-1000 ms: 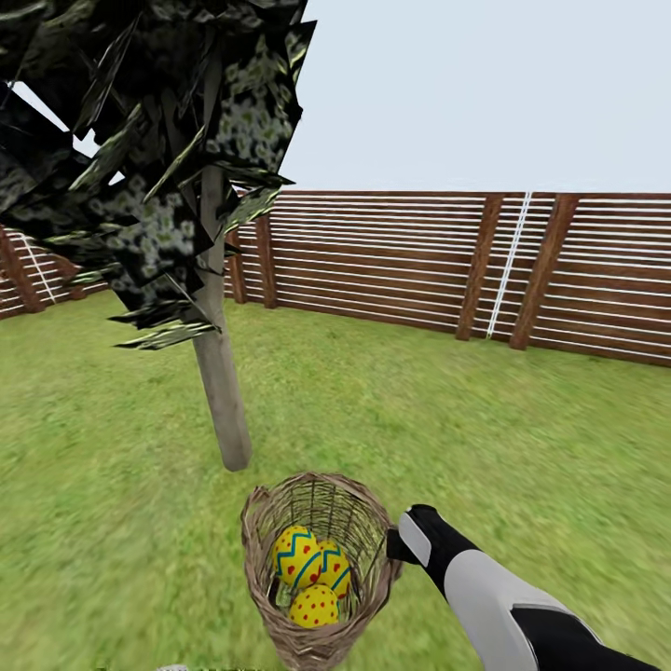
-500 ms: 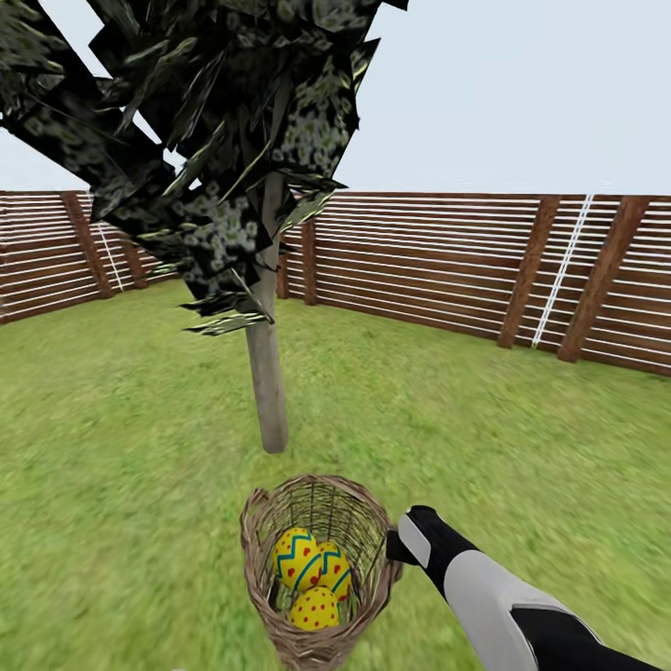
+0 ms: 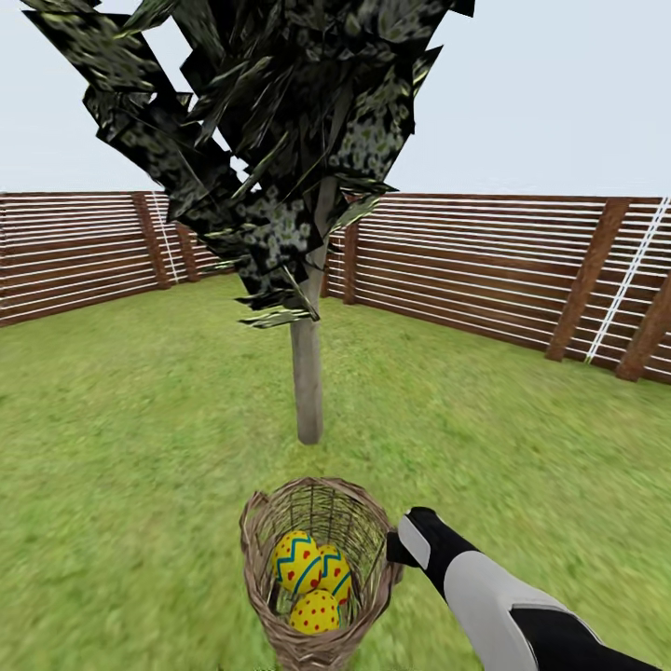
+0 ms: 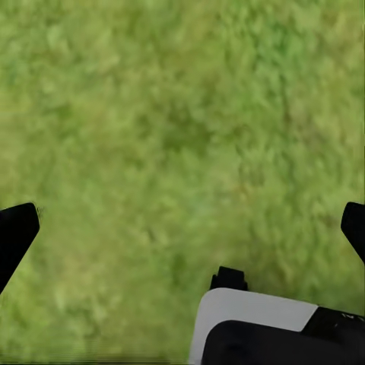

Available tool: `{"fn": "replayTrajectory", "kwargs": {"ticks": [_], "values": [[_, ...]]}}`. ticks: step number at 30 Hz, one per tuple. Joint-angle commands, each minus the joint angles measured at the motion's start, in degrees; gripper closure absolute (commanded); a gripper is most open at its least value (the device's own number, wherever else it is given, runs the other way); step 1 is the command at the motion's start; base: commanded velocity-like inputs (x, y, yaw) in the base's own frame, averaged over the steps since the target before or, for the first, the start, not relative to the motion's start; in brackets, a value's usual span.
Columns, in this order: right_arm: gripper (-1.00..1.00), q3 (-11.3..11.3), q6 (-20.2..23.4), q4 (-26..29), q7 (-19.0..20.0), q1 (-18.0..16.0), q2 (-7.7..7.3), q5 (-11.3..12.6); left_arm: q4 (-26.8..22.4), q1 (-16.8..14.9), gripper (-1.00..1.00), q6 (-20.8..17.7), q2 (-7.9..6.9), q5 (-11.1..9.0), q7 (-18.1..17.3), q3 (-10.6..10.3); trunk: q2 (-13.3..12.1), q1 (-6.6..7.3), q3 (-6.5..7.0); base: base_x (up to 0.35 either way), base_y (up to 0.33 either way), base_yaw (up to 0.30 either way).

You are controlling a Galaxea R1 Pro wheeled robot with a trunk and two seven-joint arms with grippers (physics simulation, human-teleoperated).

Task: Take the three Easter eggs out of the wicker basket on the lawn in the garden, then place them on the lawn next to a single tree (choose any tree) so that all three eggs are next to the same tree and none are left in the basket.

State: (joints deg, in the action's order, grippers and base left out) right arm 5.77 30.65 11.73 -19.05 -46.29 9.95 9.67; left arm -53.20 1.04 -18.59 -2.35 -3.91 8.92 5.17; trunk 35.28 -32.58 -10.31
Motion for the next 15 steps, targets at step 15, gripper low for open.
{"fn": "replayTrajectory", "kwargs": {"ticks": [15], "values": [[1.00, 0.2, -0.1, -0.2, -0.4, 0.0, 0.05, 1.0, 0.0, 0.0, -1.00, 1.9, -0.10, -0.2, 0.1, -0.1, -1.5, 0.87, 0.64, -0.046, 0.000, 0.291]]}}
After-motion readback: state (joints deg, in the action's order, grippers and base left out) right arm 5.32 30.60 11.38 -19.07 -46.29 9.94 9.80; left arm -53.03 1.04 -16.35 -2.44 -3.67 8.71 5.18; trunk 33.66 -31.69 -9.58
